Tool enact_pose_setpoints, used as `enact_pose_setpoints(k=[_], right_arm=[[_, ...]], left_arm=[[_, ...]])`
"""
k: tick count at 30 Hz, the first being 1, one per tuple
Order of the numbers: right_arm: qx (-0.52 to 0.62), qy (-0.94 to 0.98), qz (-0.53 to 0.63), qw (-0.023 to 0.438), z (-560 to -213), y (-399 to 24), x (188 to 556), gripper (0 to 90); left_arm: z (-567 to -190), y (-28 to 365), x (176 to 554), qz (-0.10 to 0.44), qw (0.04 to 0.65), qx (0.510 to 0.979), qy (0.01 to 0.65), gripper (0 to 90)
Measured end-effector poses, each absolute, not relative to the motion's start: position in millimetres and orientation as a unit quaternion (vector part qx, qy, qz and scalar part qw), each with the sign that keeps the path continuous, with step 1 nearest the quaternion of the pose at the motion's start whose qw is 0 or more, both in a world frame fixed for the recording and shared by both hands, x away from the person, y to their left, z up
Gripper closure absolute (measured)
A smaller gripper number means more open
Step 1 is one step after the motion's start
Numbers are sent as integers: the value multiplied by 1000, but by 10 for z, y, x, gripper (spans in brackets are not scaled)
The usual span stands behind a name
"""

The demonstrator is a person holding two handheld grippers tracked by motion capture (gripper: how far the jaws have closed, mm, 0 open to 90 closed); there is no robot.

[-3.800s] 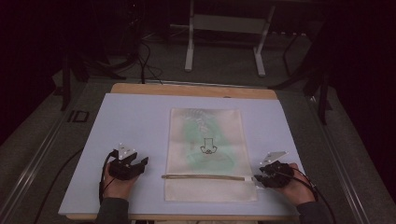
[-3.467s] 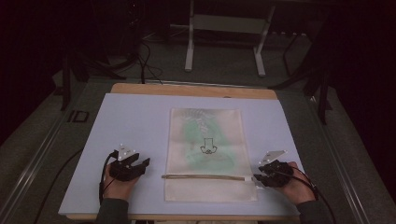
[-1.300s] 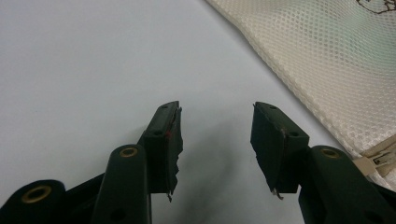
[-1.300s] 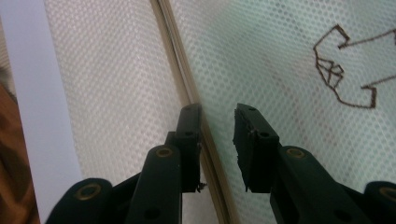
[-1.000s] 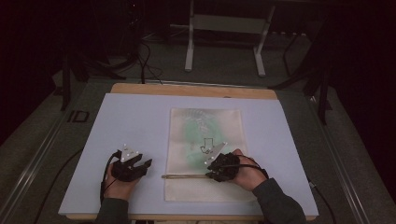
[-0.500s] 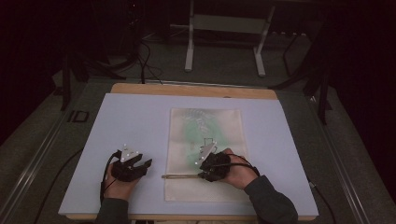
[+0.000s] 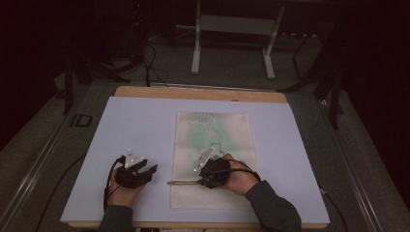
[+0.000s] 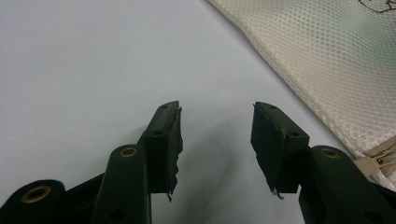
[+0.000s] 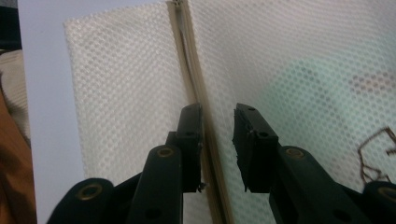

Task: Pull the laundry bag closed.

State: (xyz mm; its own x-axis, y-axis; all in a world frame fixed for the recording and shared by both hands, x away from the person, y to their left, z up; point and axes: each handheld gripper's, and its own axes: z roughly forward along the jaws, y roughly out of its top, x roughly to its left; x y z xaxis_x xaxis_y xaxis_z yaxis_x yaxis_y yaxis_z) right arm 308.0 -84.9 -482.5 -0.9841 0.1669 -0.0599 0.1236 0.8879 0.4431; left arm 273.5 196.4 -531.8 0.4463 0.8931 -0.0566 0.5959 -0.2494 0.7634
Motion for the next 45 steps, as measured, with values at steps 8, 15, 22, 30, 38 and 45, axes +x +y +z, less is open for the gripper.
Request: enact_pose_setpoints(k=[8, 15, 22, 30, 38, 45], right_arm=[[63, 971, 227, 46, -4839, -709, 3058, 763], [54, 971, 229, 44, -4846, -596, 3044, 760], [46, 971, 229, 42, -4895, -476, 3038, 761], [33, 973, 226, 38, -4915, -330, 3025, 784], [23, 973, 225, 37, -4914, -213, 3029, 797], [23, 970, 242, 31, -4940, -159, 3030, 799]], left_arm=[[-5316, 1969, 2736, 200, 373, 764, 488, 517], [-5314, 1975, 2735, 200, 375, 762, 488, 517], [-5315, 2002, 2738, 199, 377, 758, 493, 515], [-5313, 2017, 2739, 199, 379, 756, 495, 515], [-5310, 2033, 2738, 199, 381, 754, 497, 514], [-5308, 2039, 2737, 200, 382, 753, 498, 515]])
